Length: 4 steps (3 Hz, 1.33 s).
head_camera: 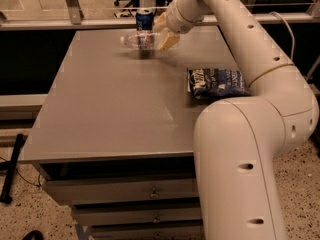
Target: Move water bottle near pepsi can
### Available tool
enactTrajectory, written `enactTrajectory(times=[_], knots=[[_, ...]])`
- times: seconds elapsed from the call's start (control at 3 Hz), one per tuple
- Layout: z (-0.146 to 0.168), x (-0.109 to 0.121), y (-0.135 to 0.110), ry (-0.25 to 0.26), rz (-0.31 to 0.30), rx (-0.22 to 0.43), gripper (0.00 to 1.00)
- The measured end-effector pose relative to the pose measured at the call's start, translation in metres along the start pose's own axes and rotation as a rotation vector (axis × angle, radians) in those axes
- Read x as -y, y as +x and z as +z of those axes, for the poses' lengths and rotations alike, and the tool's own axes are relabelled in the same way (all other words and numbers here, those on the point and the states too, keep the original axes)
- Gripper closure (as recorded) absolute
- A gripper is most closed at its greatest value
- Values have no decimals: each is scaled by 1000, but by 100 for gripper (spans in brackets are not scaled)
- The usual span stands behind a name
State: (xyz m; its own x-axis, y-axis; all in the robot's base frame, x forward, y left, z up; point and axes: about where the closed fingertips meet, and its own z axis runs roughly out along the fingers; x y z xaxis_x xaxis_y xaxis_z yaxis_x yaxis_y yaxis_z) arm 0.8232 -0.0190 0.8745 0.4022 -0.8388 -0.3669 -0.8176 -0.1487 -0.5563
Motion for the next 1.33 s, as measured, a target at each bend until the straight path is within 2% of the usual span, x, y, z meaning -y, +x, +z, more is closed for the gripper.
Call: enactTrajectory(times=[0.33,0.67,1.0,1.33], knots=[[6,-3,2,-10,9,0,12],[10,-6,2,-18,13,1,0],[10,-6,2,-19,12,0,0],[-1,1,6,4,35,-20,0]])
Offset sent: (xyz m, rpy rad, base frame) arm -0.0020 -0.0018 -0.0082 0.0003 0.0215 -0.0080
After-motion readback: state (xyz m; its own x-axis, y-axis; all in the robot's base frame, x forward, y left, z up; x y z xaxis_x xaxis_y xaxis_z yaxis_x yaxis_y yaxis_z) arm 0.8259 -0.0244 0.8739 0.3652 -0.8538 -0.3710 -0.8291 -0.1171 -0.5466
